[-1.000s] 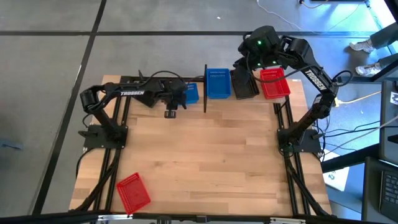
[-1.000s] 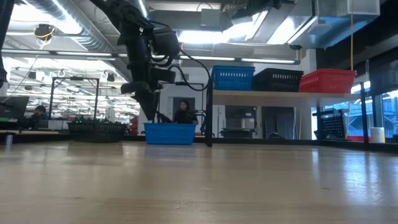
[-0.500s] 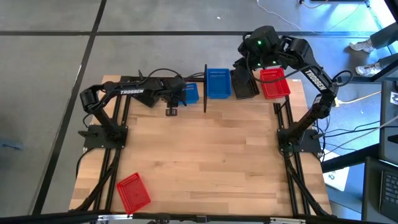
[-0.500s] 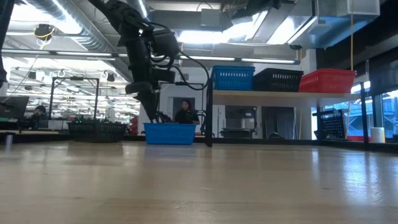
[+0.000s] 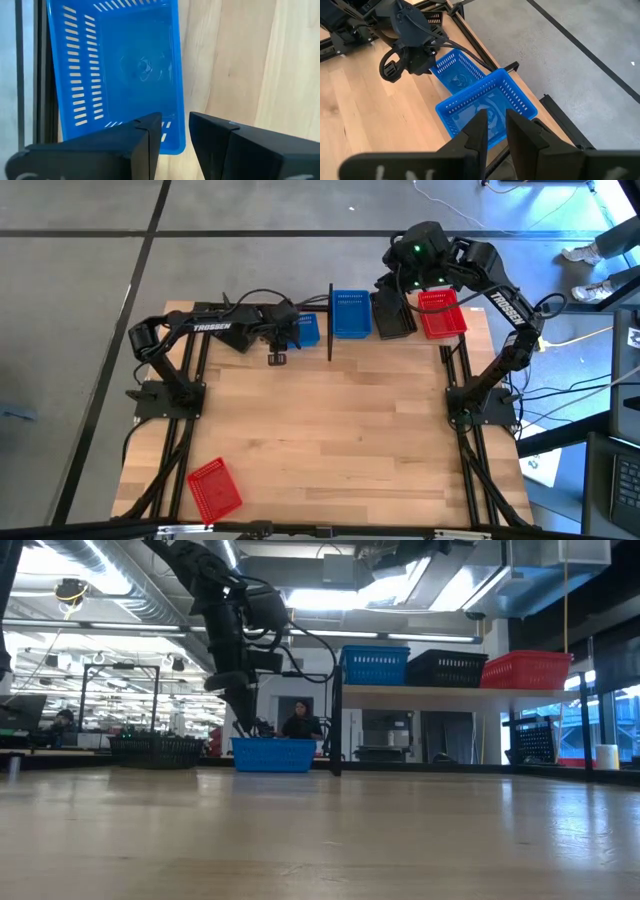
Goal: Stack baskets on shelf by color
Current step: Stack the blue bin on the blue bin on the shelf
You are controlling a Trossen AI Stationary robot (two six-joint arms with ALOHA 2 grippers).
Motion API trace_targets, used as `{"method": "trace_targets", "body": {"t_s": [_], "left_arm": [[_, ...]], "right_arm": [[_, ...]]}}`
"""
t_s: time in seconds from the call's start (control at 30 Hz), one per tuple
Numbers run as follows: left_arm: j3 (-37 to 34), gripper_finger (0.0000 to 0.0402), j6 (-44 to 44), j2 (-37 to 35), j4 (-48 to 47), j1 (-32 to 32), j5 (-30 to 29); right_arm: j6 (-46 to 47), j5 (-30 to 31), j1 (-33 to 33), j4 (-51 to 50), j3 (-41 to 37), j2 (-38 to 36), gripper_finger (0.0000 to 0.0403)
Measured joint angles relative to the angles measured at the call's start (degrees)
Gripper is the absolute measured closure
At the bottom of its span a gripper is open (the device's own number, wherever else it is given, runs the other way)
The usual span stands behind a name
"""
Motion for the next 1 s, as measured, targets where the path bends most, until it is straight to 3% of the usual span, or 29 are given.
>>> {"method": "trace_targets", "body": {"t_s": [0.67,1.0], "left_arm": [[0.0,0.0311,0.0,4.1,1.0,0.1,-1.9],[0.0,0.0312,-2.6,4.1,1.3,1.3,2.8]], "right_arm": [[-0.1,0.0,0.0,0.0,0.0,0.0,0.0336],[0.1,0.0,0.0,0.0,0.0,0.0,0.0336]]}}
